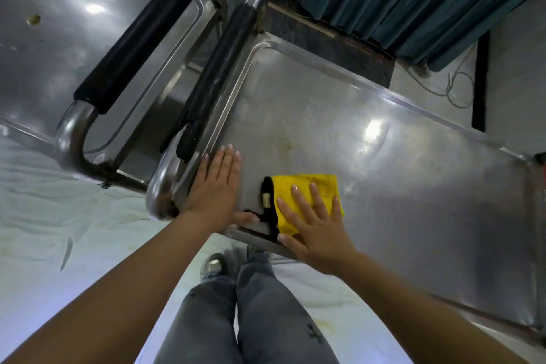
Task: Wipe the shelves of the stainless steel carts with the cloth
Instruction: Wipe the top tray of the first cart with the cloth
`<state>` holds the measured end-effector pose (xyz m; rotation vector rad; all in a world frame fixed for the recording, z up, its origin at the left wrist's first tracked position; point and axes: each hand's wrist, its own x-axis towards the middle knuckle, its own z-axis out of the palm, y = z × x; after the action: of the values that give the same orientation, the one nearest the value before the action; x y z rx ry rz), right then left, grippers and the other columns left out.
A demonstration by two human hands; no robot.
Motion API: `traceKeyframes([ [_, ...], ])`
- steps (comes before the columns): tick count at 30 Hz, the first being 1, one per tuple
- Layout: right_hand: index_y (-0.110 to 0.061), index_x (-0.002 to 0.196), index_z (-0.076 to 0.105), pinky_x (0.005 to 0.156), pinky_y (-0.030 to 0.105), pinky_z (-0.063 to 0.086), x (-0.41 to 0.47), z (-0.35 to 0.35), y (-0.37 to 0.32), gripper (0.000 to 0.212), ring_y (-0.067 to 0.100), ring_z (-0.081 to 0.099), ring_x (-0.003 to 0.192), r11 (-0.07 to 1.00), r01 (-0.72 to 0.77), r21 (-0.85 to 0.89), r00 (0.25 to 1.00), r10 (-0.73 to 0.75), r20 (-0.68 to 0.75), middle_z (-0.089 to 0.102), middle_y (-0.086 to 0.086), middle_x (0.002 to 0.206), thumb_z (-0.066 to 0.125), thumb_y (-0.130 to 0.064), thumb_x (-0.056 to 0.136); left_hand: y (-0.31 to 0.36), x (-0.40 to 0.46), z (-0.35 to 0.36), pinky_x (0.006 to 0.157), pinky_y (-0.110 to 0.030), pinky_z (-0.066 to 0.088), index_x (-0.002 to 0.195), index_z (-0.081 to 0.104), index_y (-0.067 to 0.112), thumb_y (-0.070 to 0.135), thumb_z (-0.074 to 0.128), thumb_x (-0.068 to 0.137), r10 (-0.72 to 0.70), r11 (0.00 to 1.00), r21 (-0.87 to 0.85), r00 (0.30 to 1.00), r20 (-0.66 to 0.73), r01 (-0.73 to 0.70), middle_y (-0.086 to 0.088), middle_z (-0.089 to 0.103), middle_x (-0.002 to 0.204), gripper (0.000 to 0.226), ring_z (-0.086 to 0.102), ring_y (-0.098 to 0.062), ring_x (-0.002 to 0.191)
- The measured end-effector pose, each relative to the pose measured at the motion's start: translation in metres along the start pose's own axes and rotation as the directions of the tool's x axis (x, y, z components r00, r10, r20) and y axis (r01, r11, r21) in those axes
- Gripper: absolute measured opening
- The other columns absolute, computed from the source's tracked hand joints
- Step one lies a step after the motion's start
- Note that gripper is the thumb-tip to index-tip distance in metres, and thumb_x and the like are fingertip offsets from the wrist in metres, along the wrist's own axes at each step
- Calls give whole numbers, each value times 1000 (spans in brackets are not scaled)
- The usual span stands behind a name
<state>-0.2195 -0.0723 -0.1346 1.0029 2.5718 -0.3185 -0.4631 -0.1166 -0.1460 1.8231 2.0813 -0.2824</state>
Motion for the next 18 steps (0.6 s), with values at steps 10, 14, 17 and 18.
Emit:
traceKeyframes([
  [10,-56,139,-14,112,64,-4,63,-23,38,63,24,-27,144,996,85,1,993,-84,77,-22,-15,157,16,-74,87,-6,20,8,114,-54,-16,141,-34,3,101,0,45,31,998,43,997,70,-34,-15,-39,150,141,-37,-26,139],
  [14,-55,145,-6,110,67,-4,125,-47,48,64,23,-24,146,996,53,68,997,-56,51,-16,-14,160,19,-72,89,-4,22,9,114,-56,-12,137,-39,2,102,2,47,15,997,72,993,117,-23,-17,-45,146,140,-41,-29,136],
  [17,-55,145,-8,109,70,-7,172,-64,52,65,24,-25,145,991,-18,133,999,13,38,-18,-14,160,14,-75,87,0,23,7,114,-55,-15,136,-41,2,101,9,51,-4,996,86,990,142,-8,-16,-46,145,139,-42,-29,135],
  [18,-55,145,-8,108,70,-9,186,-69,52,65,25,-26,145,988,-38,147,999,33,33,-19,-13,159,12,-76,86,1,23,7,113,-54,-17,135,-41,2,101,12,52,-13,996,90,988,151,-1,-16,-46,145,140,-43,-29,134],
])
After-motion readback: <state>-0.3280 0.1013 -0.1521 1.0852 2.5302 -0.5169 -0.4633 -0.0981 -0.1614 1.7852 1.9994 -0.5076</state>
